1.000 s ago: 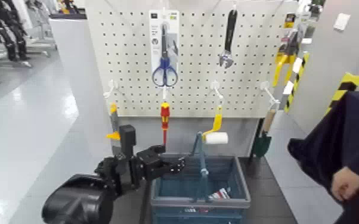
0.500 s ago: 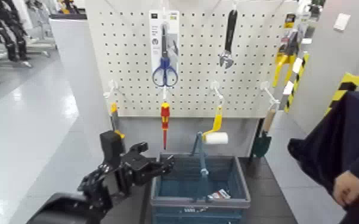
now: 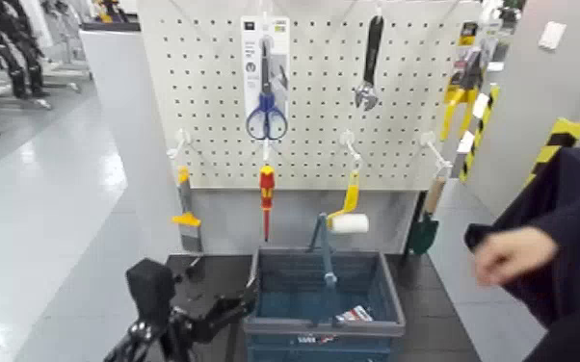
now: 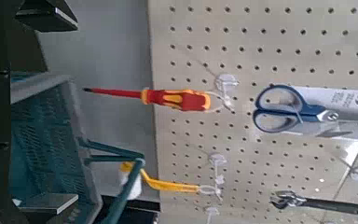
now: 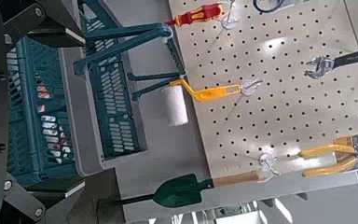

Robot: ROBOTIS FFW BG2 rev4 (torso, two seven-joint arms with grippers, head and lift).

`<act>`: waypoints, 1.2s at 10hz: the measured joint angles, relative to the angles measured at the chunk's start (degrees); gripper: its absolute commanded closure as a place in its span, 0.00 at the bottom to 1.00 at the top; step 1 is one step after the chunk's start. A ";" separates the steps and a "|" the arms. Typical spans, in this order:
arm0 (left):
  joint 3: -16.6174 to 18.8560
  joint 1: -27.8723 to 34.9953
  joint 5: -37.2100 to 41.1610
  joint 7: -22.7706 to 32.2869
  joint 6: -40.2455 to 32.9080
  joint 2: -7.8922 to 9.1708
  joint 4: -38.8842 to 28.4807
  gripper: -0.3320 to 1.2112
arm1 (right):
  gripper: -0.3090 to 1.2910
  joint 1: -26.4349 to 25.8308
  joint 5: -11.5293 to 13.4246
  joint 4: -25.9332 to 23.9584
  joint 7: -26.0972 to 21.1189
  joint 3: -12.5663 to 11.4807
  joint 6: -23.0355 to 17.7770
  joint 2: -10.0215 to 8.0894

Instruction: Put the red glue tube into the crate.

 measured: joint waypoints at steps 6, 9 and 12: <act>-2.30 9.91 -1.01 9.95 -1.53 -0.36 -5.47 0.26 | 0.31 0.43 -0.06 -0.66 1.26 -0.47 0.31 -0.25; -2.31 10.60 -2.44 10.28 0.20 0.19 -7.28 0.27 | 0.30 0.43 -0.34 -0.85 1.66 -0.24 0.62 -0.31; -2.03 11.05 -1.93 10.44 -0.98 0.25 -7.20 0.27 | 0.30 0.41 -0.35 -1.09 2.07 -0.28 1.34 -0.34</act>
